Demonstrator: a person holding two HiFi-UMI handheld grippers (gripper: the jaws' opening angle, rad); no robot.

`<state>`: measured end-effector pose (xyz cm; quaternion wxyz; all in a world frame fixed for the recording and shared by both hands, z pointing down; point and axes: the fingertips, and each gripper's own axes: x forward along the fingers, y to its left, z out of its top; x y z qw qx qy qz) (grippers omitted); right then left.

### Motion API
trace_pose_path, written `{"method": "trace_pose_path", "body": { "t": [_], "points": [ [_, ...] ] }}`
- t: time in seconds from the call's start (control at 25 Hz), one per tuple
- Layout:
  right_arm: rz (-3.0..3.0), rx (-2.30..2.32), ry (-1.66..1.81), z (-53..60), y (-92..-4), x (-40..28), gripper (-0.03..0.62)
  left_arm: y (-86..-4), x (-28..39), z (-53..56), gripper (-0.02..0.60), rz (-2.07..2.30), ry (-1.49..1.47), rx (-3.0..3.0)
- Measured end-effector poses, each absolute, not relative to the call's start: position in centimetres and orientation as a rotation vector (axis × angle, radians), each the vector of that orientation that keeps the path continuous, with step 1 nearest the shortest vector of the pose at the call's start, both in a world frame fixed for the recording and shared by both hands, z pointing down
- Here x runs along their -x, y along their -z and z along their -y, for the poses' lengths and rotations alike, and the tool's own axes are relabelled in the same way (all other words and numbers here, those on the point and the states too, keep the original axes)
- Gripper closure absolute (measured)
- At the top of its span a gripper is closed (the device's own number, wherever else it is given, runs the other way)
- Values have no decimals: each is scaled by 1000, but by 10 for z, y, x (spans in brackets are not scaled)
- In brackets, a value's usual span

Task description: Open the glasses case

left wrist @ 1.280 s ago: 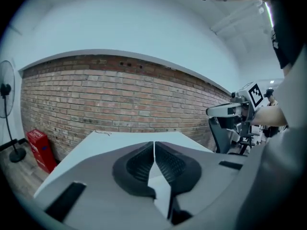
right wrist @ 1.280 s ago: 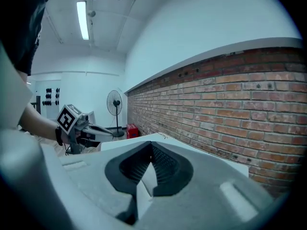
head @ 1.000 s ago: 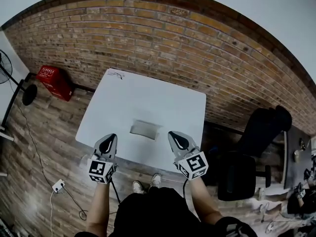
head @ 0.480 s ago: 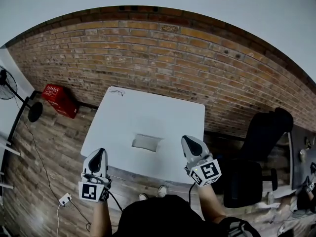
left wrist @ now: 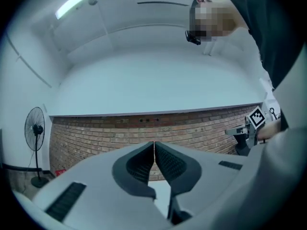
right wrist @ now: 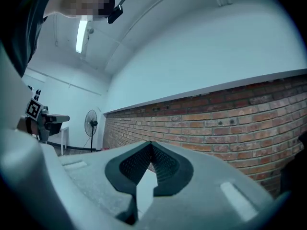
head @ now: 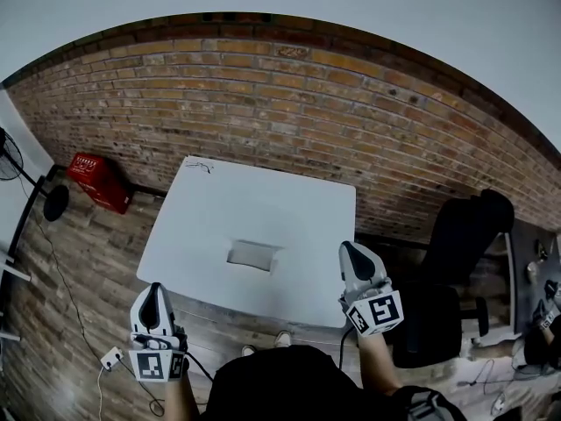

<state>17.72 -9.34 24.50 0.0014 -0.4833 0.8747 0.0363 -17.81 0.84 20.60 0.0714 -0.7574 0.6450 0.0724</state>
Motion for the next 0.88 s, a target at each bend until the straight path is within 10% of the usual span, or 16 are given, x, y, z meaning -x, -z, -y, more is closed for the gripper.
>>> {"method": "trace_pose_path", "body": {
  "t": [0.88],
  "points": [
    [-2806,1416,-143,86,-244,-143,589,-205,176,-4,569,-1915,-215,2295]
  ]
}}
